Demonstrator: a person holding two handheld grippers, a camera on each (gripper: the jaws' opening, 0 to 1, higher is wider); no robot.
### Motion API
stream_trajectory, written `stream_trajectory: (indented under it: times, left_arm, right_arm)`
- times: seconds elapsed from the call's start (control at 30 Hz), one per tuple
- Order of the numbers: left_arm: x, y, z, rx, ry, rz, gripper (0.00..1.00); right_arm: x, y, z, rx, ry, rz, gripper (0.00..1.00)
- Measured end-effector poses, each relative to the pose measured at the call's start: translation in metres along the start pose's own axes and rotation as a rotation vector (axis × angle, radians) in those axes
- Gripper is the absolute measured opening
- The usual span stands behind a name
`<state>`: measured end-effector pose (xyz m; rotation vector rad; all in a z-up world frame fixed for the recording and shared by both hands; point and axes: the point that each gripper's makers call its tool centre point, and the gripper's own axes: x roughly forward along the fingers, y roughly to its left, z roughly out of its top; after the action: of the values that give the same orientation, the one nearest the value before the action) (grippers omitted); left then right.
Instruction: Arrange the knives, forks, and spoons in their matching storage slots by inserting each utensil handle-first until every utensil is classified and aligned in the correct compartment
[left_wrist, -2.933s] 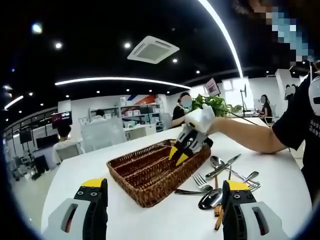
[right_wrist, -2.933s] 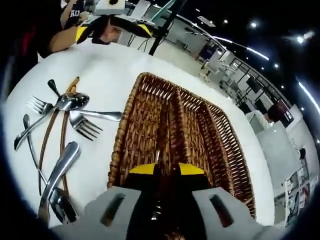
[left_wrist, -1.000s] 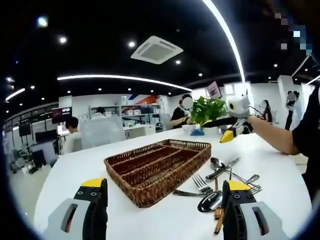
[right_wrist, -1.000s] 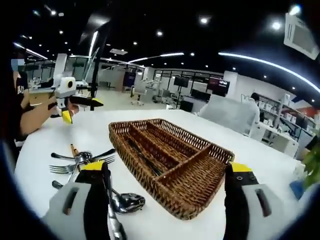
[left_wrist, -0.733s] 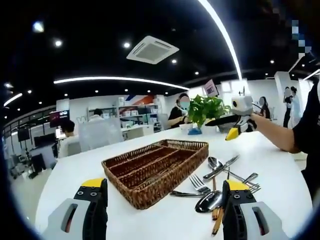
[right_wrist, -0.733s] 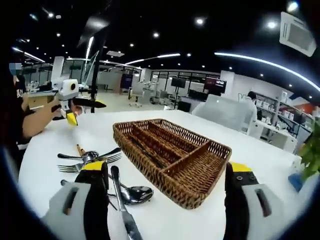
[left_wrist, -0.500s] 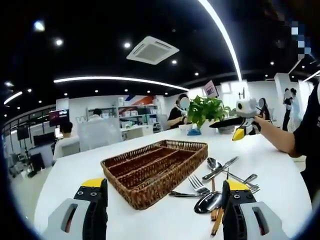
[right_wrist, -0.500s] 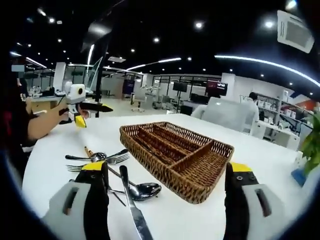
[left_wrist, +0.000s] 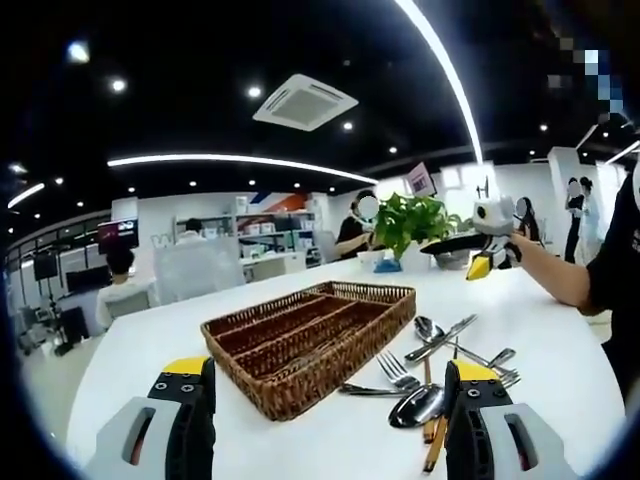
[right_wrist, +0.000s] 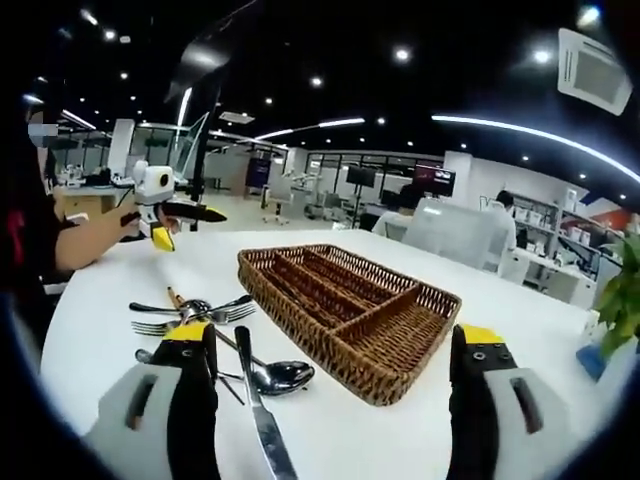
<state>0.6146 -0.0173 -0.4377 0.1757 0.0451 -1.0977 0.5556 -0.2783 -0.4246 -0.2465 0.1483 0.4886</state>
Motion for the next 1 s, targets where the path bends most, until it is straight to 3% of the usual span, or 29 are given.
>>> stream_trajectory:
  times: [0.4,0.5,0.6,0.8,0.93,1.0]
  left_arm:
    - [0.003,-0.008,0.004,-0.010,-0.006,-0.034,1.00]
    - [0.006,-0.010,0.013,-0.028,-0.025,-0.046,1.00]
    - [0.008,-0.015,0.020,0.022,0.026,-0.066,1.00]
    - [0.012,-0.028,0.055,0.094,0.020,-0.110,1.00]
    - [0.021,-0.040,0.063,0.126,0.043,-0.152,1.00]
    - [0.027,-0.050,0.059,0.138,0.063,-0.190,0.99]
  right_arm:
    - [-0.005,0.002,0.004,-0.021,-0.005,0.012,0.99]
    - [-0.008,0.000,0.005,-0.018,-0.007,0.012,0.99]
    - [-0.010,-0.001,0.007,-0.012,-0.014,0.013,0.99]
    - [-0.012,-0.001,0.010,-0.028,-0.022,0.017,0.99]
    - [-0.015,-0.001,0.011,-0.013,-0.019,0.024,0.99]
    - [-0.016,-0.004,0.011,-0.012,-0.020,0.018,0.99]
